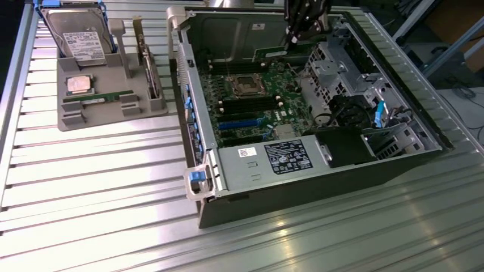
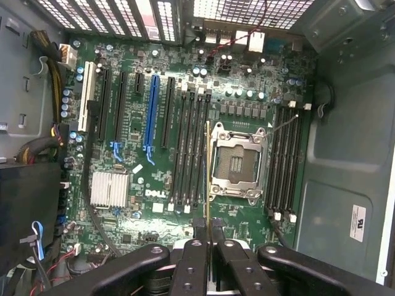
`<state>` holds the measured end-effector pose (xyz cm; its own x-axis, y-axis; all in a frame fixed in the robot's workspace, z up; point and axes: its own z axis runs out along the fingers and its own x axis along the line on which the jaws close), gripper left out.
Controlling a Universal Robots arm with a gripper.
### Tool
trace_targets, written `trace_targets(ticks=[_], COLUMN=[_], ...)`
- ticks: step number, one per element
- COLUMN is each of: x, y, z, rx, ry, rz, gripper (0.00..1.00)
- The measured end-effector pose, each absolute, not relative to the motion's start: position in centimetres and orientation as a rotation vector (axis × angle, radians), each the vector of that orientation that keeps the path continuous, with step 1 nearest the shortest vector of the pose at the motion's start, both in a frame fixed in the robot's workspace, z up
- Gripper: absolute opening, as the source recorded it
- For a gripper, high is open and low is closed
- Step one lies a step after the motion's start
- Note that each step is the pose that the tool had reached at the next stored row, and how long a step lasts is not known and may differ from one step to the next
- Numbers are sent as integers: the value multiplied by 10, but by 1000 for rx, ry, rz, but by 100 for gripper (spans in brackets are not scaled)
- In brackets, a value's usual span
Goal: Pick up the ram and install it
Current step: 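Insert the ram into the slot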
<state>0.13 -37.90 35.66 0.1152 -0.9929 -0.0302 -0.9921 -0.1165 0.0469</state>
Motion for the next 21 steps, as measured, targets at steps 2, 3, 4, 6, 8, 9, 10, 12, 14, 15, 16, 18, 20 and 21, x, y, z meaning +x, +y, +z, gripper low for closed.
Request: trace_targets(ticks=[2, 3, 4, 6, 8, 9, 10, 12, 14, 15, 16, 18, 20, 21], x=[1, 1, 1, 1, 1, 1, 1, 1, 0, 0, 0, 0, 0, 0], y=[-379, -379, -379, -379, -379, -379, -379, -379, -379, -379, -379, -379, -379, -379], z=[355, 354, 352, 350, 348, 348, 347, 345, 342, 342, 341, 339, 338, 337], rx=[2335, 2335, 2335, 2335, 2335, 2335, 2335, 2335, 2335, 2335, 2334, 2335, 2335, 2335], ry=[-2078, -2078, -2078, -2078, -2078, -2078, -2078, -2078, -2078, -2078, -2078, -2078, -2078, -2078], rz=[-84, -84, -84, -84, -84, -84, -84, -84, -84, -84, -84, -84, -84, -84], gripper=[12, 12, 12, 12, 12, 12, 12, 12, 12, 12, 12, 12, 12, 12])
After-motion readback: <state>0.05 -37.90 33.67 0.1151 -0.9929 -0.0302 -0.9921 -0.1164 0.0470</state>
